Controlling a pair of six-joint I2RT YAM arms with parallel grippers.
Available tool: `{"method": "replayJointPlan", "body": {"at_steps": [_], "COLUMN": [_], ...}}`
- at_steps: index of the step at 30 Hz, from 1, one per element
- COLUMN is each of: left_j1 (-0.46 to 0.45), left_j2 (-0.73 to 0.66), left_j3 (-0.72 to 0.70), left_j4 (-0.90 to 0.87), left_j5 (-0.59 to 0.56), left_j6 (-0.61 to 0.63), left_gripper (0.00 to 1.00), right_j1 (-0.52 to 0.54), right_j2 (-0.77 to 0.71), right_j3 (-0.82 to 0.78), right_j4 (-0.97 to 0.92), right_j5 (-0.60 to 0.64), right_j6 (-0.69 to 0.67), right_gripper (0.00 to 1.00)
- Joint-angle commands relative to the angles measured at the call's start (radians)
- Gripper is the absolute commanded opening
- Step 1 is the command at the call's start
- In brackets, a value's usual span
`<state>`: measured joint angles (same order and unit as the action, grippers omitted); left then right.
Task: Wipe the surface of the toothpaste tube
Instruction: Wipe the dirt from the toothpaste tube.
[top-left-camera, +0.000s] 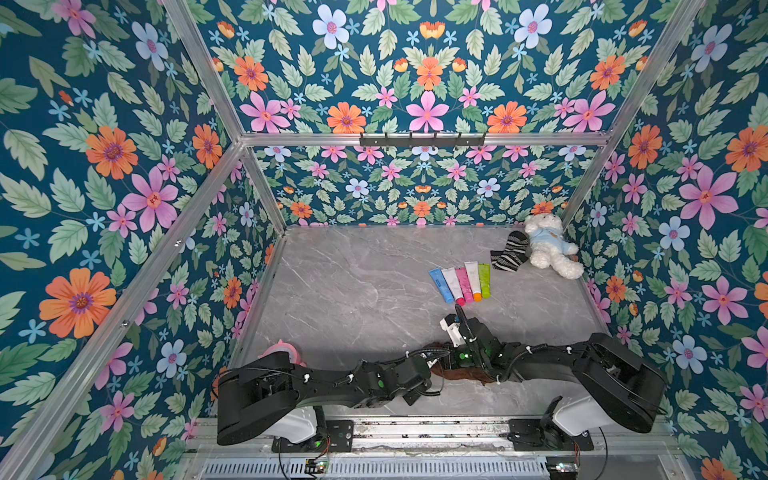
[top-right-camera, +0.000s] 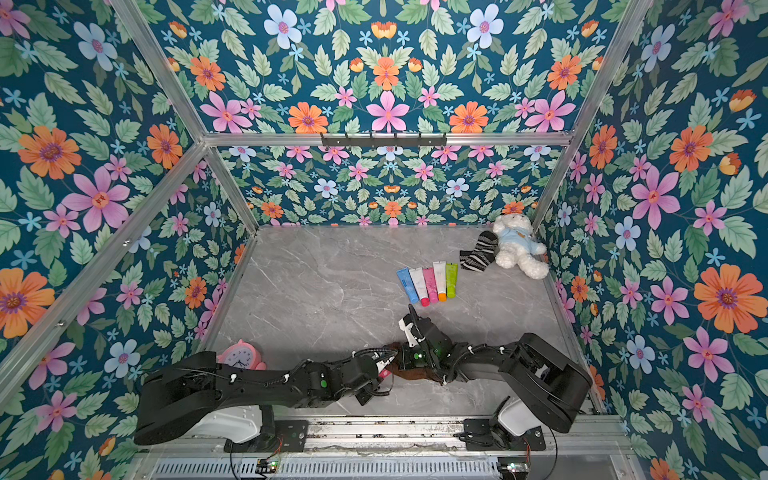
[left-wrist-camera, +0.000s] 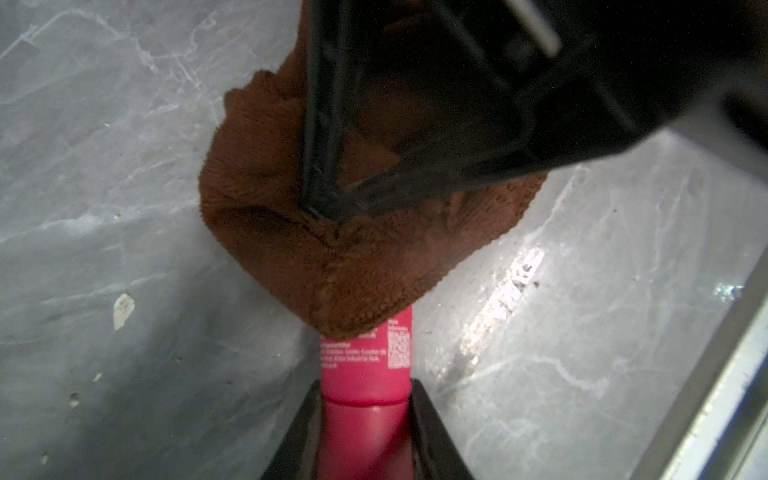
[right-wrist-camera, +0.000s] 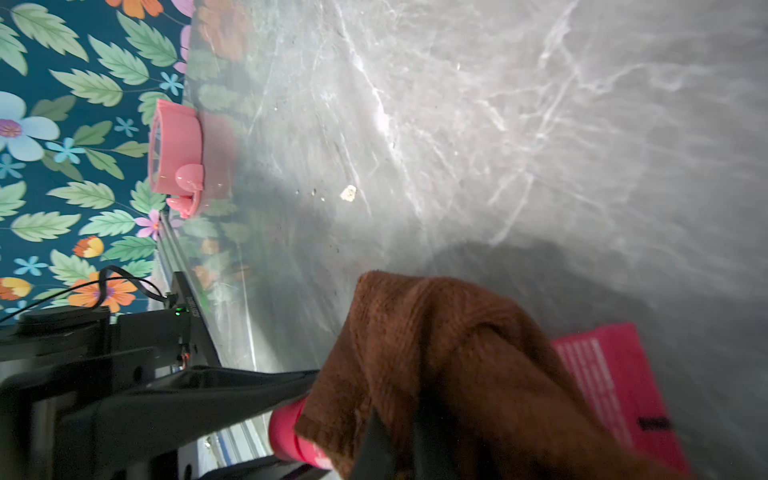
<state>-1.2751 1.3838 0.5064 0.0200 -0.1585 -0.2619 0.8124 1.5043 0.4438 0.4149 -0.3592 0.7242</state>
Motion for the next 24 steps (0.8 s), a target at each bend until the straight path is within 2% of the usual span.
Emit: {"method": "replayJointPlan", "body": {"at_steps": [1,6,9,12,14,17,24], "left_j1": [0.000,0.000,0.000,0.000,0.000,0.000,0.002], "left_j2": [-0.016,-0.034,-0.041,-0.036,-0.031,-0.032,-0.003], "left_j3": [0.003,-0.006,-0.009,-0.006,-0.004,-0.003,0.014], "left_j4": [0.095,0.098,0.099,0.098,0.098,0.098,0.083], "left_j5": [-0.011,-0.020,-0.023,-0.023,-0.023,-0.025,-0.042], "left_j6": [0.004,0.003,0.003,0.002,0.002,0.001,-0.008], "left_gripper": [0.00,0.00,0.00,0.00,0.00,0.00,0.00], "right_j1": [-0.001,-0.125,-0.151,-0.171,-0.172,-0.157,0.008], "right_j2": [0.013,-0.051,-0.110,-0.139,-0.142,-0.124,-0.116], "right_j3": [-0.004,-0.042,-0.027,-0.026,-0.022,-0.014,0.035], "right_j4": [-0.059,-0.204,-0.343,-0.373,-0.365,-0.311,-0.214], "right_j5": [-0.039,0.059,0.171,0.195,0.179,0.092,-0.007], "right_j6": [0.028,-0.002,-0.039,-0.053,-0.059,-0.055,0.000], "right_gripper": [0.00,0.00,0.00,0.00,0.00,0.00,0.00]}}
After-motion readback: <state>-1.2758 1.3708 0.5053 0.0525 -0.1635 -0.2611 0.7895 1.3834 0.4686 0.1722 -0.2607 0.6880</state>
